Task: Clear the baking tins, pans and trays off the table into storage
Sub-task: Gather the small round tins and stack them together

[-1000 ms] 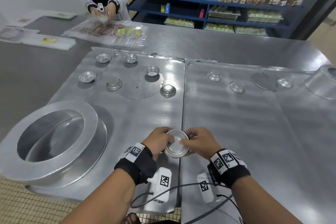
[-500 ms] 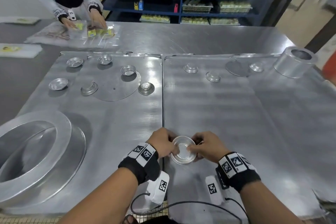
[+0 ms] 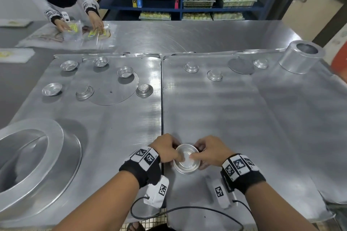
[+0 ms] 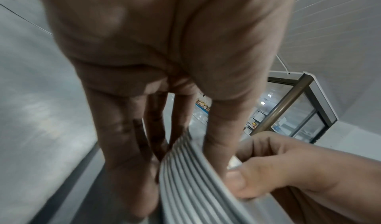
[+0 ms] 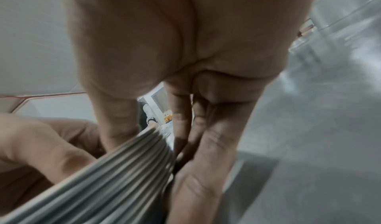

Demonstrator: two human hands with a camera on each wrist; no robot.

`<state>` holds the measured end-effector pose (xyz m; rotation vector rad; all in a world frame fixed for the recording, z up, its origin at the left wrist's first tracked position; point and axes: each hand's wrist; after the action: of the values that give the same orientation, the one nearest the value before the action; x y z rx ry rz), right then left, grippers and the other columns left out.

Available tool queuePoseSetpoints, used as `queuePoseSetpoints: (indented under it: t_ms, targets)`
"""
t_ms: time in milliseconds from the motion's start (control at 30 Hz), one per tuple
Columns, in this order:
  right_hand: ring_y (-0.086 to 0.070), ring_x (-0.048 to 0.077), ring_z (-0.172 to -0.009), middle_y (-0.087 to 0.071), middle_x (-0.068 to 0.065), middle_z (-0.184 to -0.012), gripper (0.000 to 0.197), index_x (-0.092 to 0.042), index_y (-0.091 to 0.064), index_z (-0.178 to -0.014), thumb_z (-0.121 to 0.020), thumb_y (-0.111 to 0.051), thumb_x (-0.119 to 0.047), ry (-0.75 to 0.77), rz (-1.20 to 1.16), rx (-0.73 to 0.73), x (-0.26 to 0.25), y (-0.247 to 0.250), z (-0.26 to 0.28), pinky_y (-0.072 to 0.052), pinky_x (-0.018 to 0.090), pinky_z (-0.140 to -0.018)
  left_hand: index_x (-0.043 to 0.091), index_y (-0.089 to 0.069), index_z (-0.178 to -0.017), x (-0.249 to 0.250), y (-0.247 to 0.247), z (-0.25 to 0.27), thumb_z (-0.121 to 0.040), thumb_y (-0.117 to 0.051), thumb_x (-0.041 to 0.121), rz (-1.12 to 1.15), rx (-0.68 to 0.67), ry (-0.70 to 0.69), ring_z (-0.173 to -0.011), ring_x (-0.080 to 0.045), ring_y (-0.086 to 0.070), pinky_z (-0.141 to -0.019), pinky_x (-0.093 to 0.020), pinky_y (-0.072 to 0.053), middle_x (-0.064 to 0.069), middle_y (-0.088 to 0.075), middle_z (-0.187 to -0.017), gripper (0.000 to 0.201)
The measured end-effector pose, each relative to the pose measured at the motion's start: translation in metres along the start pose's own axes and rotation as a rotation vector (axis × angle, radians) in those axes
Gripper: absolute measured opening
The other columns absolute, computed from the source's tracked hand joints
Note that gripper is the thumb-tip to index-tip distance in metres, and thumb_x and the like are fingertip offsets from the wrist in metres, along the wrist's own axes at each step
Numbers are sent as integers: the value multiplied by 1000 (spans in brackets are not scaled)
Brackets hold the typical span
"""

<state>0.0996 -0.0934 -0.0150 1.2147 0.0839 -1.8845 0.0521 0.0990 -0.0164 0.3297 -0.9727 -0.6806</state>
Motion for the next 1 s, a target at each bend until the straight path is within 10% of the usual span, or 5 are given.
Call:
queuePoseSetpoints:
  t_ms: [200,333,467,667,1000]
  targets:
    - [-66,25,-56,-67,15,-67,32,-6,-71,-85,-77,-81,-35,51,37,-51,-9,40,-28,-59,37,-56,6,-72,-91,7,38,-16,-62,-62,77,133,33,34,-65,-21,-65,-70,-34,-58,-8,-69,-74,77]
    - [-62,13,-46,-66,-2,-58,20,-17,-70,-74,-81,-78,-33,256,255,306,-20,75,-61,-54,27,-54,15,-73,-107,9,79,-34,-92,-62,40,-163,287,-33,-93,-20,-65,-84,-26,-49,-4,-72,-100,30]
    - [-61,17,-69,-67,-1,-73,18,-12,-71,-88,-80,-78,-28,293,418,481,-25,110,-107,-51,27,-75,12,-65,-124,0,116,-72,-96,-60,22,-308,418,-31,-108,-23,-63,-94,-30,-47,-7,-67,-120,31]
    - [-53,33,-122,-63,16,-127,53,-5,-59,-130,-85,-70,-32,167,715,494,-31,162,-183,-39,34,-106,14,-48,-142,-24,166,-143,-88,-66,32,-539,463,149,-131,-38,-44,-104,-51,-44,-14,-49,-142,60]
    - [-42,40,-122,-45,17,-135,69,-6,-48,-129,-78,-74,-44,51,782,527,-33,210,-269,-40,42,-103,11,-62,-120,-47,192,-202,-83,-64,61,-669,387,254,-109,-35,-55,-90,-37,-44,-16,-56,-119,63]
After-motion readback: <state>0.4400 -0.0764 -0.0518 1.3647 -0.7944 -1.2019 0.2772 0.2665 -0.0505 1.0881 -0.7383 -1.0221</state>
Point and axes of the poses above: each hand's wrist, its own z-axis away from the middle knuckle, its own y-axis out of the back of the hand, x = y × z
